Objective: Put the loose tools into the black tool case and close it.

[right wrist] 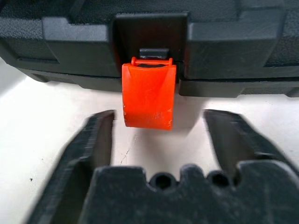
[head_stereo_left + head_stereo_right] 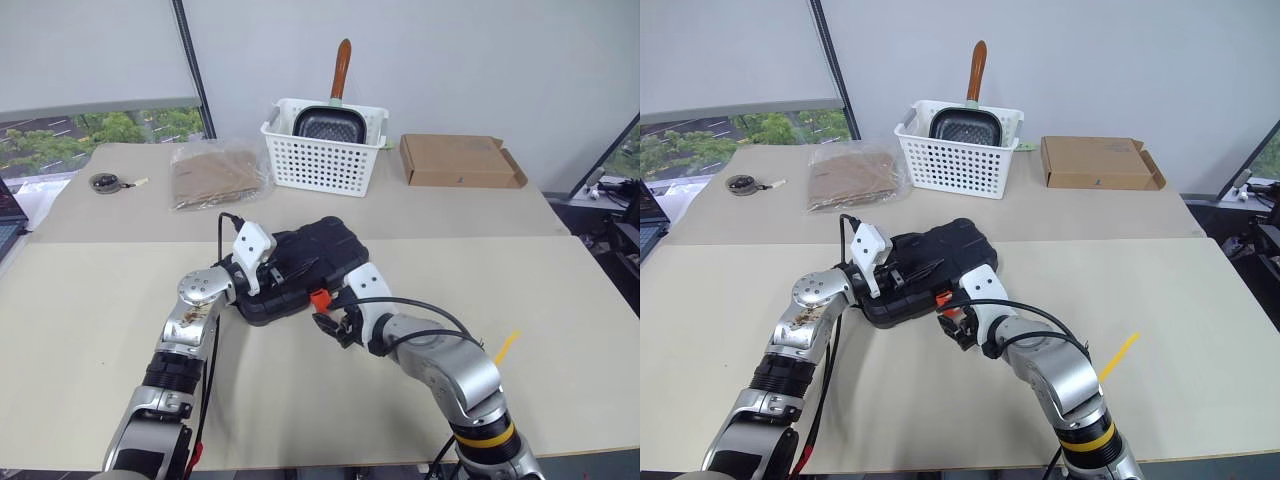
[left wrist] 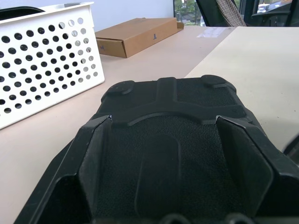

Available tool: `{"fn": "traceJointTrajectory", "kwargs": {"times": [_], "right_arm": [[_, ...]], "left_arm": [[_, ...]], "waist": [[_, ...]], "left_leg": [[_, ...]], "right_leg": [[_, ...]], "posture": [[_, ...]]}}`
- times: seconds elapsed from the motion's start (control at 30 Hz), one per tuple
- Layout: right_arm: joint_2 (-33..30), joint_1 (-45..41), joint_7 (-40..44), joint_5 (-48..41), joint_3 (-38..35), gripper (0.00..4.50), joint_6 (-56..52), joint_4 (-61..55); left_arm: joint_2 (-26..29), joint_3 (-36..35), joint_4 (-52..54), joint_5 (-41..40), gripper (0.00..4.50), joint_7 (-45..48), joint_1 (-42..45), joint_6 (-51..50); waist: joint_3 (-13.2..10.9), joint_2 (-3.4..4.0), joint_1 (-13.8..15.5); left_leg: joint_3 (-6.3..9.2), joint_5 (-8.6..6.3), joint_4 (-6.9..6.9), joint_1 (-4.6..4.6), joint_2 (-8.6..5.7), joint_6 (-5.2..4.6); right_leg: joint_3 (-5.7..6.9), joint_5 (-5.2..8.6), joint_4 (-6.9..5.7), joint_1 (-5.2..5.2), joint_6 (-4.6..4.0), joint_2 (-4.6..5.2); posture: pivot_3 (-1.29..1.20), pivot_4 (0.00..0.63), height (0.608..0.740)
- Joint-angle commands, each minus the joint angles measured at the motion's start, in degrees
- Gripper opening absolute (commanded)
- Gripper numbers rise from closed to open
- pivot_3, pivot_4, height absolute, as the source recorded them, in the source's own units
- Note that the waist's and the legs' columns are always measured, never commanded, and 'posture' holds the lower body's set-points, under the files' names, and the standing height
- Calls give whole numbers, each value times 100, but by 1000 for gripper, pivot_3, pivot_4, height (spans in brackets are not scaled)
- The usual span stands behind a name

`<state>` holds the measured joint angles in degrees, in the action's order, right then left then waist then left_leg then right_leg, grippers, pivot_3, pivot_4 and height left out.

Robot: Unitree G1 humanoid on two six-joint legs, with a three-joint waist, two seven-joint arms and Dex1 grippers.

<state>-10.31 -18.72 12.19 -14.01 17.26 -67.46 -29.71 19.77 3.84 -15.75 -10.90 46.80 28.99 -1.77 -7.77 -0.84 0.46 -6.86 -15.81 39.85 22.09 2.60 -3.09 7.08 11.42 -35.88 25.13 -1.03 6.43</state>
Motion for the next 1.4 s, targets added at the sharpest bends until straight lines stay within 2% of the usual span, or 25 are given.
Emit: {"fn": "traceJointTrajectory", "kwargs": {"times": [0.03, 0.1, 0.17, 0.77, 1.4], "right_arm": [[81, -54, -60, -9, 14, 1854, -49, -172], [102, -67, -84, 12, 32, 1247, -38, -151], [92, -76, -118, 55, 65, 1198, 20, -163], [27, 154, -253, 419, 55, 1197, 1159, -401], [21, 354, -124, 585, 155, 1194, 2141, 131]], "left_arm": [[-23, 120, -316, 90, 3782, -7, -177, -251], [-17, 114, -326, 91, 3782, -1, -176, -256], [-3, 106, -331, 88, 3782, 9, -187, -267], [15, 186, -460, 125, 3782, 135, -166, -255], [8, 235, -463, 148, 3782, 186, -228, -267]], "waist": [[0, 0, 0], [0, 0, 2], [0, 0, 1], [-1, 0, 2], [-1, 0, 3]], "left_leg": [[1, 0, 0, 0, 0, 0], [2, 0, 0, 0, 1, 0], [2, 0, 0, 1, 1, 0], [6, 0, -2, 11, 2, 1], [10, -1, -8, 17, 3, 1]], "right_leg": [[0, 0, 0, 0, 0, 0], [1, 0, 0, 0, 0, 0], [1, 0, 0, 1, 0, 0], [3, 1, 3, 11, 1, 1], [6, 2, 14, 13, 3, 1]], "posture": [[0, 150, 700], [0, 150, 700], [0, 150, 700], [0, 150, 700], [0, 150, 700]]}}
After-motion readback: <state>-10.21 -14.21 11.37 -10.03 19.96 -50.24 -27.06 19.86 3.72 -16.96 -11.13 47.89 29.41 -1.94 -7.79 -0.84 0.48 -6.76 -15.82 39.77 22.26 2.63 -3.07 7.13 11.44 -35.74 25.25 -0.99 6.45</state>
